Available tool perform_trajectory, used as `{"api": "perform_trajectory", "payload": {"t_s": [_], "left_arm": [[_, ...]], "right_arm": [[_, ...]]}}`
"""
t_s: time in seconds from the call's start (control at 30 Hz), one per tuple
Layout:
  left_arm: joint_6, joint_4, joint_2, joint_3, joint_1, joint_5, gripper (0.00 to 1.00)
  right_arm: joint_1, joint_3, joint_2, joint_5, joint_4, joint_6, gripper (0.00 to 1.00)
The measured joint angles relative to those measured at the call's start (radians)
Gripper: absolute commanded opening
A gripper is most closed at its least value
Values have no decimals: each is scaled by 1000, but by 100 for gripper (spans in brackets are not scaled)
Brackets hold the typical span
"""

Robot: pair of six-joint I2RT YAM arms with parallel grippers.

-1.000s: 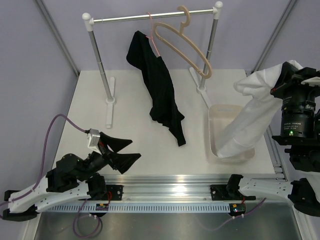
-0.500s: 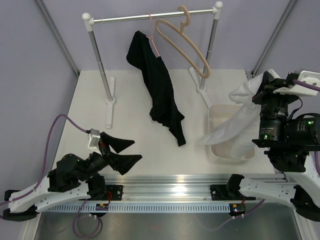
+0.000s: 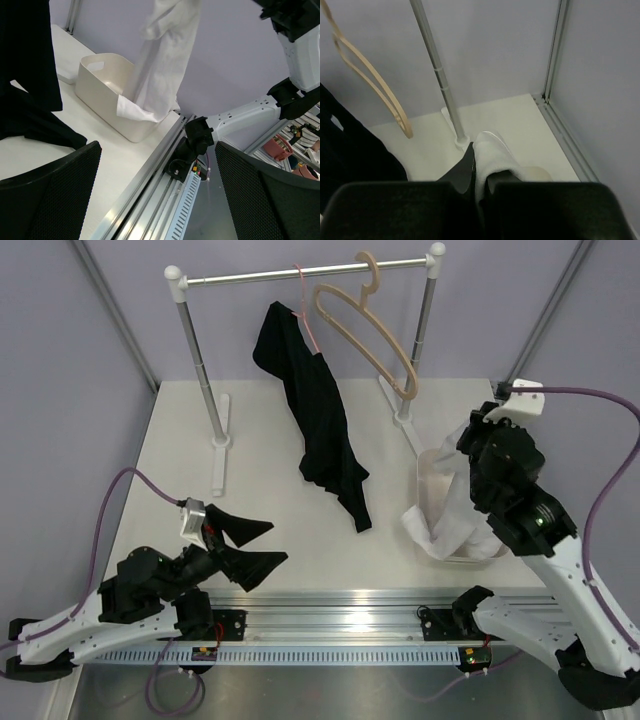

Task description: Remove the t-shirt from the hanger

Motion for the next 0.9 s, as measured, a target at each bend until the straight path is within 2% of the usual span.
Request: {"api": "perform_trajectory", "payload": {"t_s": [0.2,0.43,0.73,0.9], "left_arm": [[1,-9,-16,0,0,3,99],[5,-11,-23,0,0,-2,99],[11,-6,-20,-10,0,-2,99],[11,-3,5,-30,0,-5,99]], "right_arm": [[-198,-54,128,-196,-104,156,0],[-371,-71,203,-383,-113,267,0],[-392,-374,72,-388,-80,412,0],[-401,-461,129,-393,-18,441,0]]}}
